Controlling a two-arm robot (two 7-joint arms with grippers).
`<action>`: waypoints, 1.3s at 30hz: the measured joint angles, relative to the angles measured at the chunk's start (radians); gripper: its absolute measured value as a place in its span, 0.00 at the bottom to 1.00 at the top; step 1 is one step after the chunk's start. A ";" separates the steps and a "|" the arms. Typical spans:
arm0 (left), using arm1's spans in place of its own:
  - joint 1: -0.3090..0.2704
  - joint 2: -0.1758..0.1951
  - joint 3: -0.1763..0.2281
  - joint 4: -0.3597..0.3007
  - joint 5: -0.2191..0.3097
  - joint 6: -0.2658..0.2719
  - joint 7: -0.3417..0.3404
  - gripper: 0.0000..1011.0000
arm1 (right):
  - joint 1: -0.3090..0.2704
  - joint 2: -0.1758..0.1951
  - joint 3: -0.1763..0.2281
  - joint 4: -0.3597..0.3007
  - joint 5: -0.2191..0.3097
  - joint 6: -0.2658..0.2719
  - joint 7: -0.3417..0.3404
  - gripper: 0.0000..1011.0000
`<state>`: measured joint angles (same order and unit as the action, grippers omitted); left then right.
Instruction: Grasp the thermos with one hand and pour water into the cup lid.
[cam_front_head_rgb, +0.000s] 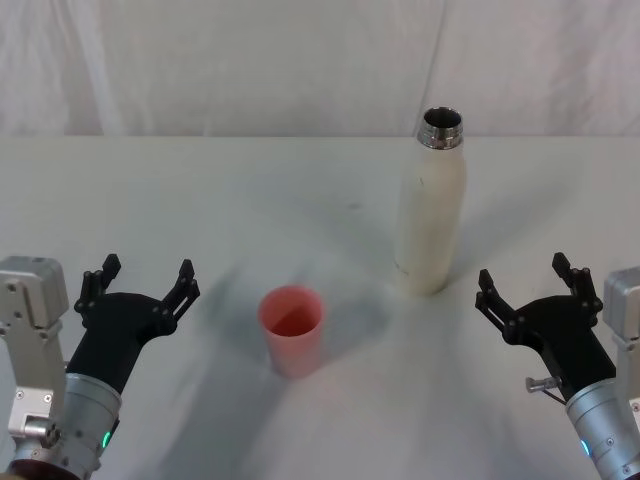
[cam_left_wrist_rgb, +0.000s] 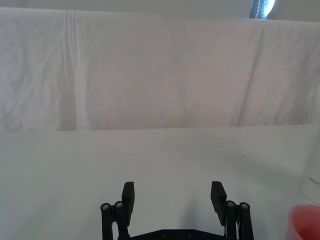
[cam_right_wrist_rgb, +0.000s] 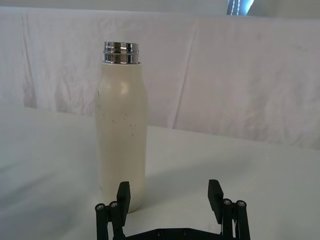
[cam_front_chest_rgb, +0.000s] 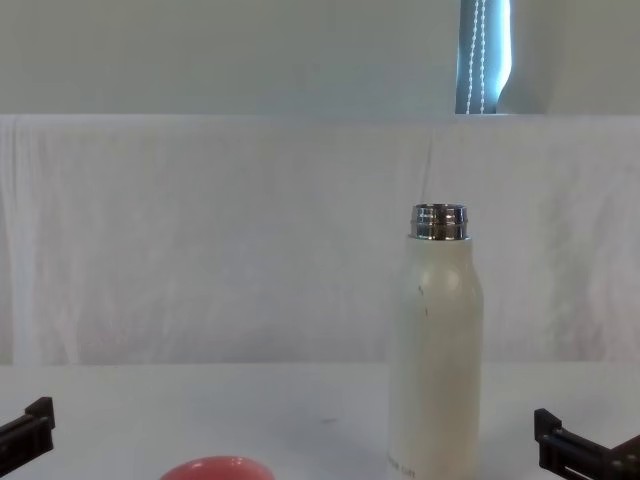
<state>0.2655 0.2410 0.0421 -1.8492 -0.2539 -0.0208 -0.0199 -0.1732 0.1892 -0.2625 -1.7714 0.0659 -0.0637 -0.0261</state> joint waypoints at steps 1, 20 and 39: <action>0.000 0.000 0.000 0.000 0.000 0.000 0.000 0.99 | 0.000 0.000 0.000 0.000 0.000 0.000 0.000 0.99; 0.000 0.000 0.000 0.000 0.000 0.000 0.000 0.99 | 0.000 0.000 0.000 0.000 0.000 0.000 0.000 0.99; 0.000 0.000 0.000 0.000 0.000 0.000 0.000 0.99 | 0.000 0.000 0.000 0.000 0.000 0.000 0.000 0.99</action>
<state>0.2655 0.2409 0.0421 -1.8492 -0.2538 -0.0208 -0.0199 -0.1733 0.1892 -0.2625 -1.7715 0.0658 -0.0637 -0.0261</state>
